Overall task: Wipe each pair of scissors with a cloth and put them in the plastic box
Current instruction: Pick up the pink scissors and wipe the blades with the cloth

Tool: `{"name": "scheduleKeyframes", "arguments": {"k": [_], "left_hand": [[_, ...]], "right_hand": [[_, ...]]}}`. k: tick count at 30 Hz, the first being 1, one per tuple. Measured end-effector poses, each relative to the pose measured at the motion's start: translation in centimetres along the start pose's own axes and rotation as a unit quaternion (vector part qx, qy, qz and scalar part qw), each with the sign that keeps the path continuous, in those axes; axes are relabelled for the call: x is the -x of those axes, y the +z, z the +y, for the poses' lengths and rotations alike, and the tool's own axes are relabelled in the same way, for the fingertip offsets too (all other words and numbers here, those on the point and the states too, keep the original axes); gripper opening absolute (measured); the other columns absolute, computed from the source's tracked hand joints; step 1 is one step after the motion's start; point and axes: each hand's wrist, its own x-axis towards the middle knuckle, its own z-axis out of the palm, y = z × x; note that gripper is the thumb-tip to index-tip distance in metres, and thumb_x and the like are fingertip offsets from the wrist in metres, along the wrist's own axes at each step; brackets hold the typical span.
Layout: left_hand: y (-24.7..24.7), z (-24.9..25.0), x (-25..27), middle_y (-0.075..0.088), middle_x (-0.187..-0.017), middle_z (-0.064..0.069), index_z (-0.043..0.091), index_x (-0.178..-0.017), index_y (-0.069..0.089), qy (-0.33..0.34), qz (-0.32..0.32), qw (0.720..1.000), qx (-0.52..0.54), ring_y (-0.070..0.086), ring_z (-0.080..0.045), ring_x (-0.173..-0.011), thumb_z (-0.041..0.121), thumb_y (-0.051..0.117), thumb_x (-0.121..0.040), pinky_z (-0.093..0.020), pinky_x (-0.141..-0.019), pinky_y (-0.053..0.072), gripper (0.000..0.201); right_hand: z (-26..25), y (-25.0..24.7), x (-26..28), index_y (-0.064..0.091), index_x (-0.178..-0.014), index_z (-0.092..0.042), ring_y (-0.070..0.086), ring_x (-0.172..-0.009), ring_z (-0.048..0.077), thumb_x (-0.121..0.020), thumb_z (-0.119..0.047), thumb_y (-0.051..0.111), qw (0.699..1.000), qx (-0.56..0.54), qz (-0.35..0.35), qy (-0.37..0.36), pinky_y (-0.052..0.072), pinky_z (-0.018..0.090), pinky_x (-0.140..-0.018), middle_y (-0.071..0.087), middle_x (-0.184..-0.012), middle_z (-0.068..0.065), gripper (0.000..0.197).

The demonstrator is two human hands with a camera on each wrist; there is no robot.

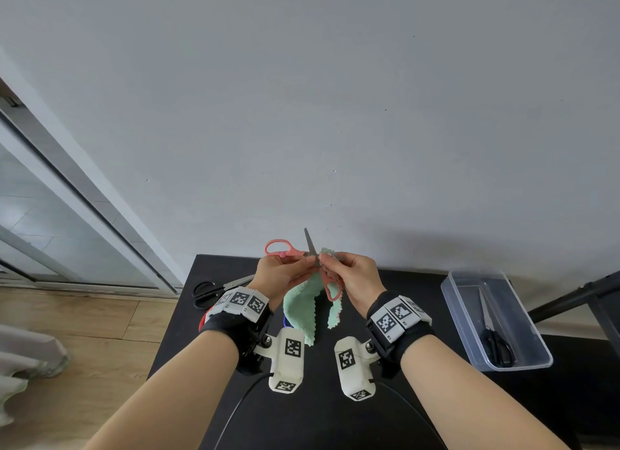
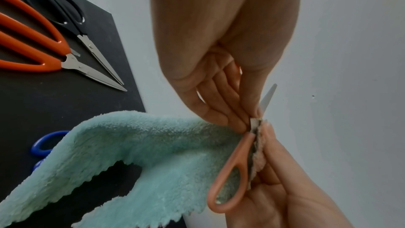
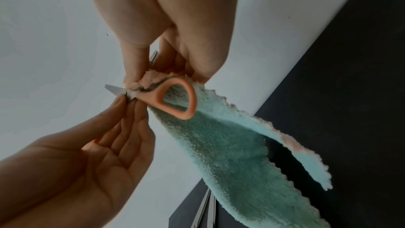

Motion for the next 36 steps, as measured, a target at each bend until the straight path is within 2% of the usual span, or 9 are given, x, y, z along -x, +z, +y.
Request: {"name": "scheduleKeyframes", "arguments": {"k": [3, 8, 10, 14, 19, 24, 27, 31, 36], "left_hand": [[-0.2, 0.1, -0.1, 0.072, -0.092, -0.012, -0.006, -0.100, 0.066, -0.003, 0.001, 1.000, -0.028, 0.071, -0.016, -0.081, 0.001, 0.062, -0.087, -0.019, -0.067, 0.055, 0.015], [-0.5, 0.0, 0.1, 0.074, -0.088, -0.009, -0.001, -0.093, 0.069, -0.002, 0.003, 0.998, -0.063, 0.071, -0.016, -0.080, 0.002, 0.064, -0.086, -0.022, -0.072, 0.056, 0.009], [-0.6, 0.0, 0.1, 0.074, -0.088, -0.010, -0.001, -0.093, 0.069, -0.008, 0.007, 0.998, -0.063, 0.071, -0.018, -0.081, 0.002, 0.064, -0.086, -0.026, -0.078, 0.057, 0.009], [-1.7, 1.1, 0.3, 0.072, -0.086, -0.008, 0.000, -0.094, 0.066, -0.039, 0.026, 0.998, -0.037, 0.070, -0.015, -0.075, 0.002, 0.063, -0.087, -0.025, -0.073, 0.055, 0.008], [-2.2, 2.4, 0.7, 0.072, -0.086, -0.011, 0.002, -0.092, 0.064, -0.103, -0.008, 0.992, -0.072, 0.072, -0.024, -0.079, -0.001, 0.063, -0.086, -0.034, -0.082, 0.057, 0.007], [-0.7, 2.2, 0.8, 0.069, -0.086, -0.014, 0.002, -0.093, 0.065, -0.110, -0.038, 0.985, -0.130, 0.071, -0.022, -0.068, -0.002, 0.065, -0.084, -0.029, -0.073, 0.059, 0.010], [-0.5, 2.0, 0.6, 0.068, -0.083, -0.013, 0.003, -0.096, 0.068, -0.094, -0.047, 0.982, -0.154, 0.070, -0.018, -0.066, 0.003, 0.068, -0.083, -0.027, -0.072, 0.058, 0.012], [-0.4, 1.9, 0.5, 0.070, -0.090, -0.013, 0.002, -0.097, 0.070, -0.065, -0.045, 0.985, -0.156, 0.068, -0.018, -0.077, 0.005, 0.068, -0.084, -0.034, -0.090, 0.051, 0.014], [-0.1, 2.1, 0.7, 0.070, -0.088, -0.012, 0.004, -0.089, 0.073, -0.046, -0.030, 0.978, -0.203, 0.064, -0.020, -0.083, 0.008, 0.073, -0.080, -0.035, -0.091, 0.050, 0.011]], "right_hand": [[0.0, -0.3, 0.0, 0.071, -0.074, -0.006, 0.066, -0.069, 0.017, -0.083, -0.010, 0.070, 1.000, 0.011, -0.008, -0.001, 0.055, 0.036, -0.082, 0.068, -0.064, 0.002, 0.010], [0.3, -1.0, 0.1, 0.074, -0.080, -0.005, 0.068, -0.081, 0.022, -0.083, -0.011, 0.071, 0.999, 0.035, -0.017, -0.006, 0.055, 0.034, -0.086, 0.072, -0.080, 0.010, 0.007], [0.3, -1.5, 0.0, 0.073, -0.073, -0.008, 0.066, -0.076, 0.019, -0.083, -0.011, 0.070, 0.999, 0.044, -0.018, -0.007, 0.053, 0.032, -0.084, 0.070, -0.072, 0.006, 0.011], [0.2, -3.8, -0.4, 0.066, -0.052, -0.015, 0.056, -0.062, 0.014, -0.084, -0.011, 0.069, 0.999, 0.032, 0.010, -0.007, 0.048, 0.031, -0.080, 0.059, -0.054, -0.002, 0.032], [-1.0, -5.4, -0.2, 0.068, -0.073, -0.002, 0.062, -0.067, 0.013, -0.086, -0.004, 0.064, 0.998, -0.056, -0.007, 0.024, 0.051, 0.022, -0.069, 0.066, -0.064, 0.001, 0.014], [-1.5, -3.5, -0.2, 0.069, -0.071, -0.003, 0.059, -0.060, 0.016, -0.084, -0.005, 0.068, 0.996, -0.040, -0.054, 0.057, 0.051, 0.022, -0.063, 0.063, -0.062, 0.005, 0.013], [-1.3, -2.8, -0.1, 0.073, -0.073, -0.004, 0.057, -0.071, 0.024, -0.081, -0.009, 0.071, 0.996, 0.005, -0.077, 0.041, 0.046, 0.032, -0.073, 0.064, -0.070, 0.010, 0.010], [-1.3, -2.1, 0.0, 0.074, -0.084, -0.001, 0.058, -0.086, 0.032, -0.081, -0.012, 0.071, 0.995, 0.013, -0.090, 0.048, 0.046, 0.049, -0.090, 0.064, -0.090, 0.021, 0.012], [-1.3, -1.1, 0.1, 0.073, -0.093, -0.003, 0.066, -0.085, 0.027, -0.083, -0.011, 0.069, 0.992, 0.044, -0.105, 0.049, 0.052, 0.045, -0.090, 0.069, -0.093, 0.018, 0.013]]}}
